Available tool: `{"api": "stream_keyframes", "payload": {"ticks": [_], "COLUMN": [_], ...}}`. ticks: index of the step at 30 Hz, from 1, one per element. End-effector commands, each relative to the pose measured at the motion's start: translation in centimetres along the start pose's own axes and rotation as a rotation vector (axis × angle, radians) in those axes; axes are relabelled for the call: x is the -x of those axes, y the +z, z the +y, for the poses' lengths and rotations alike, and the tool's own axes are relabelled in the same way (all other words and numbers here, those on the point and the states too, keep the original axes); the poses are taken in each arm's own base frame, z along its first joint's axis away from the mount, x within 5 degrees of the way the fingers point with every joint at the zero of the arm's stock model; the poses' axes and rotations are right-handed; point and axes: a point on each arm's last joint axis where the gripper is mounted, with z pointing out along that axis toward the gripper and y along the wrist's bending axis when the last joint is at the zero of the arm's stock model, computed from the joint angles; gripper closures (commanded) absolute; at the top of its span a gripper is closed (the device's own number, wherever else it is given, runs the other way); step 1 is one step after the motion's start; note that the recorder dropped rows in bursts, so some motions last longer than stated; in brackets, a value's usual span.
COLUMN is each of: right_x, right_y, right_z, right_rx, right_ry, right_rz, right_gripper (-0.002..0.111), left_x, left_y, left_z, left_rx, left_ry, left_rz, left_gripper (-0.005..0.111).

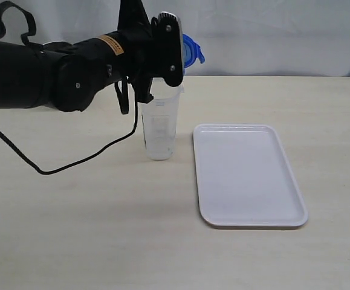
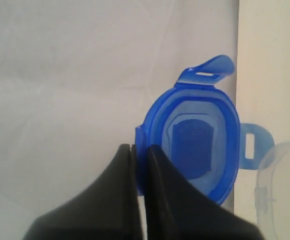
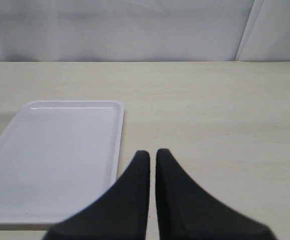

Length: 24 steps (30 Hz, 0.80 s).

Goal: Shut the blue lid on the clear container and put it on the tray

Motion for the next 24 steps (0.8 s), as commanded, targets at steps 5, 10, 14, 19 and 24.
{"api": "stream_keyframes", "payload": {"ticks": [5,10,14,19,24], "right_x": [0.0,0.0,0.0,0.0,0.0], "right_y": [0.0,0.0,0.0,0.0,0.0], "right_z": [0.0,0.0,0.0,0.0,0.0], "right_rx": [-0.006,-0.006,-0.006,-0.006,-0.006], "right_ry": [0.001,0.001,0.001,0.001,0.001], "right_rz": [-0.008,-0.008,-0.008,-0.008,-0.008], "right_gripper": [0.104,0.104,0.104,0.104,0.104], "left_x": [-0.1,-0.1,0.0,0.0,0.0], "left_y": [-0.8,-1.5,-1.9,-1.9,-1.9], "left_z": [-0.7,-0.1,0.4,0.0,0.0], "left_rx": [0.032,0.070,0.085,0.032,0.041], "left_ry": [0.032,0.026,0.025,0.025,0.023], "left_rz": [0.004,0.006,0.003,0.003,0.004], "left_gripper": [0.107,0.107,0.107,0.107,0.107]}}
